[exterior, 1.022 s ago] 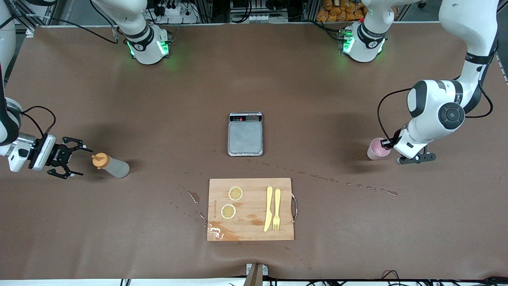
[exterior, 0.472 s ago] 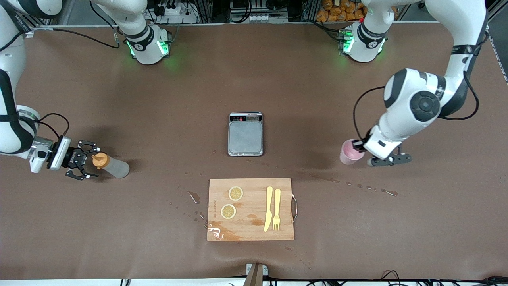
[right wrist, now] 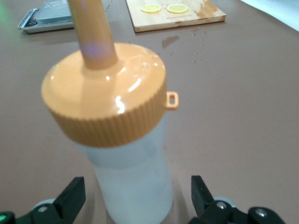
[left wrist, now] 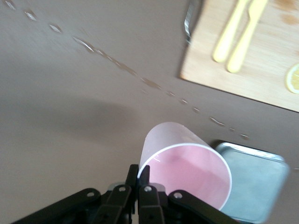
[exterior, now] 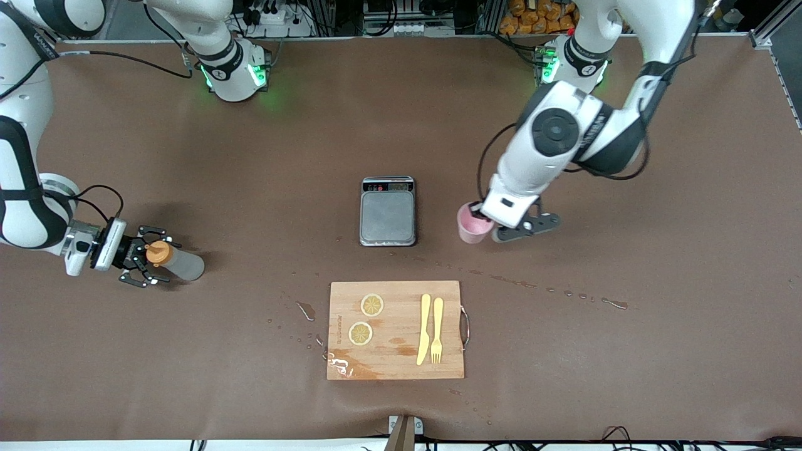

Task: Add sauce to pink cup with both arms
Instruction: 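Carry the pink cup onto the metal scale with the left gripper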

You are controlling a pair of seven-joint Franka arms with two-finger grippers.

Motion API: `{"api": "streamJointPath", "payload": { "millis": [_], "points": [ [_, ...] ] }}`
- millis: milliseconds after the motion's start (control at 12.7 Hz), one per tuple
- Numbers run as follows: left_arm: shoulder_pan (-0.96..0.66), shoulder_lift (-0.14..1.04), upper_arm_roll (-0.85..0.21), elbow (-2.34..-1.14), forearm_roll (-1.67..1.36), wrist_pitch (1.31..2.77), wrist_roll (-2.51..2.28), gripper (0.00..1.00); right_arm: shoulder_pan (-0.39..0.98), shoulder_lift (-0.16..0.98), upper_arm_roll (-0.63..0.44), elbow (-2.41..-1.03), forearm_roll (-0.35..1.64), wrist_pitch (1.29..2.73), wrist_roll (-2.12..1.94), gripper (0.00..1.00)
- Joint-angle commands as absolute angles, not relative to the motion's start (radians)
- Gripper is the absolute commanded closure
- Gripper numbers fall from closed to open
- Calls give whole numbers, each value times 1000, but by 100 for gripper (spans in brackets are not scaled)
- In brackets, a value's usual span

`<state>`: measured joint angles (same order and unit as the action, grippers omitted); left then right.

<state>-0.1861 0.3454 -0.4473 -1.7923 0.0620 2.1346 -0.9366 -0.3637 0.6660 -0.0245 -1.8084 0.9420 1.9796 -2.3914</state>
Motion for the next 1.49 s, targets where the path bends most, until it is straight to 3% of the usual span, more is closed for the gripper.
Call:
{"api": "streamJointPath", "payload": {
  "millis": [0, 157, 236, 314, 393, 472, 865, 1258, 1415],
  "points": [
    [-288, 446, -442, -1668, 77, 2108, -1095, 100, -350, 660, -29, -1835, 971, 1980, -2416, 0],
    [-363, 498, -437, -1629, 84, 2109, -1181, 100, -350, 660, -29, -1836, 971, 1976, -2416, 0],
    [-385, 521, -436, -1609, 86, 2109, -1221, 100, -351, 658, -29, -1835, 971, 1973, -2416, 11],
    [-396, 544, -436, -1588, 87, 2109, -1247, 100, -351, 658, -29, -1835, 971, 1964, -2416, 42],
    [-426, 563, -434, -1579, 87, 2109, -1262, 100, -354, 658, -31, -1835, 971, 1960, -2415, 62],
    [-454, 583, -427, -1560, 87, 2112, -1267, 100, -356, 657, -31, -1835, 969, 1957, -2408, 75],
    [-573, 649, -336, -1494, 87, 2121, -1305, 100, -348, 609, -34, -1790, 898, 1936, -2298, 76],
    [-607, 684, -307, -1477, 86, 2143, -1308, 100, -276, 580, -31, -1541, 533, 1758, -2028, 80],
    [-607, 693, -307, -1477, 86, 2166, -1308, 100, -197, 528, -29, -1506, 396, 1726, -1932, 80]
  ]
}}
